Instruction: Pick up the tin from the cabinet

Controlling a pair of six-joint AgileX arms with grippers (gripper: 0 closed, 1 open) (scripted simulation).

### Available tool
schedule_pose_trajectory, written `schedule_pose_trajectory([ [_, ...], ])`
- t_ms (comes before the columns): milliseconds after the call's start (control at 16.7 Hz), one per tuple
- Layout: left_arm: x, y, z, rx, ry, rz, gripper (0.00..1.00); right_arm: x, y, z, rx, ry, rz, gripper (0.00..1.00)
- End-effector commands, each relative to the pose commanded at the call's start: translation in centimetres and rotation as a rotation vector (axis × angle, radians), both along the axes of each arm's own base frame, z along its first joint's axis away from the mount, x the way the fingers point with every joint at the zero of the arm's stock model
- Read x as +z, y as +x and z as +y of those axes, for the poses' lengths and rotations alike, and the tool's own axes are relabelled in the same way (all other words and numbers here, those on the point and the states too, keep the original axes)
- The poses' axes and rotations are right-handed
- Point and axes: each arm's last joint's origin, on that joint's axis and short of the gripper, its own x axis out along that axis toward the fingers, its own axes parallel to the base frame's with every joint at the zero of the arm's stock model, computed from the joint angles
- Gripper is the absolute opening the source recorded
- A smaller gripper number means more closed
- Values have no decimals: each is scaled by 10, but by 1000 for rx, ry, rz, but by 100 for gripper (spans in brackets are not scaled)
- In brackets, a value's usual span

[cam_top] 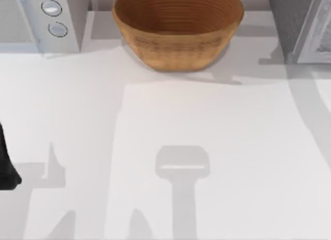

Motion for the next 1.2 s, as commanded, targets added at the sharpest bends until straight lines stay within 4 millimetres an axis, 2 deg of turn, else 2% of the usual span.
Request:
schedule_pose_trajectory([
  [480,0,0,0,0,0,0,100,-1,-10,-3,-5,3,-7,0],
  [720,0,0,0,0,0,0,100,-23,-31,-10,-8,2,-12,0],
  [840,0,0,0,0,0,0,100,-46,-45,-14,-8,0,-2,0],
  [960,0,0,0,0,0,0,100,-80,-59,-19,-6,-3,18,0],
  [1200,0,0,0,0,0,0,100,-171,-85,-27,-1,-7,66,0],
])
